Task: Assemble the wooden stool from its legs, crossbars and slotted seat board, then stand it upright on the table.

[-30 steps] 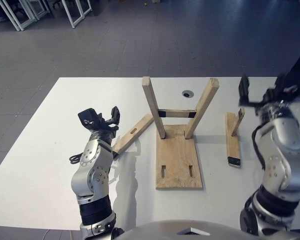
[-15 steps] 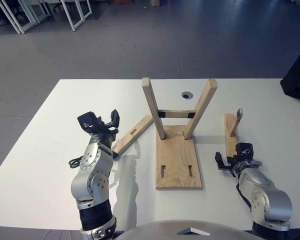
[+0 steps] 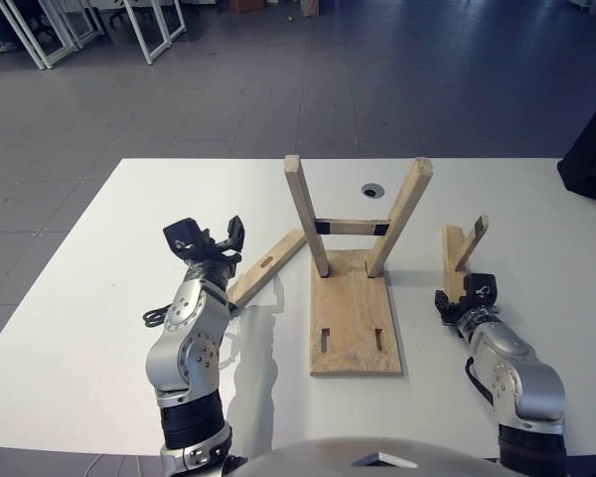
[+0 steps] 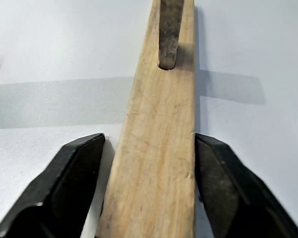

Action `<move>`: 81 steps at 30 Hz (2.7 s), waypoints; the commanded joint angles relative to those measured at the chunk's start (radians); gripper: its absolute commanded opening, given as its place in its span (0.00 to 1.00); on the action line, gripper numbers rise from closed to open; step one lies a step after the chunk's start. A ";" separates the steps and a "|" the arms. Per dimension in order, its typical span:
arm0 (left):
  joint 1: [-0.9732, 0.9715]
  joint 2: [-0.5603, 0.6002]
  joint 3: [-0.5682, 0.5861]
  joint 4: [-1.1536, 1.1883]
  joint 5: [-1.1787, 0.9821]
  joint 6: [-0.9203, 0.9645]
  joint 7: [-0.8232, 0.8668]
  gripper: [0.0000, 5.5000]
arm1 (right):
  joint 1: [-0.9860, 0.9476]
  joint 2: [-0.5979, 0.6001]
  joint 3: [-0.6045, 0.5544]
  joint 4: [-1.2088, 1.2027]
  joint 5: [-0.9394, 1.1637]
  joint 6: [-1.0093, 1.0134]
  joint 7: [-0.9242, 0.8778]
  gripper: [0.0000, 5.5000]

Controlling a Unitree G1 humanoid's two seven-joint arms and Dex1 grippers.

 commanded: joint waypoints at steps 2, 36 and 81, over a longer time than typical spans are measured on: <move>0.004 -0.006 -0.008 0.009 0.004 -0.011 -0.004 0.64 | 0.041 -0.030 -0.060 0.167 -0.022 0.029 -0.016 0.38; -0.540 0.601 -0.006 0.338 -1.246 0.556 -0.715 0.79 | -0.679 -0.198 -0.018 -0.110 1.376 0.219 0.277 0.37; -0.117 0.591 -0.281 0.081 -0.342 -0.191 -1.230 0.37 | -0.147 -0.579 0.053 -0.059 0.964 0.040 0.547 0.95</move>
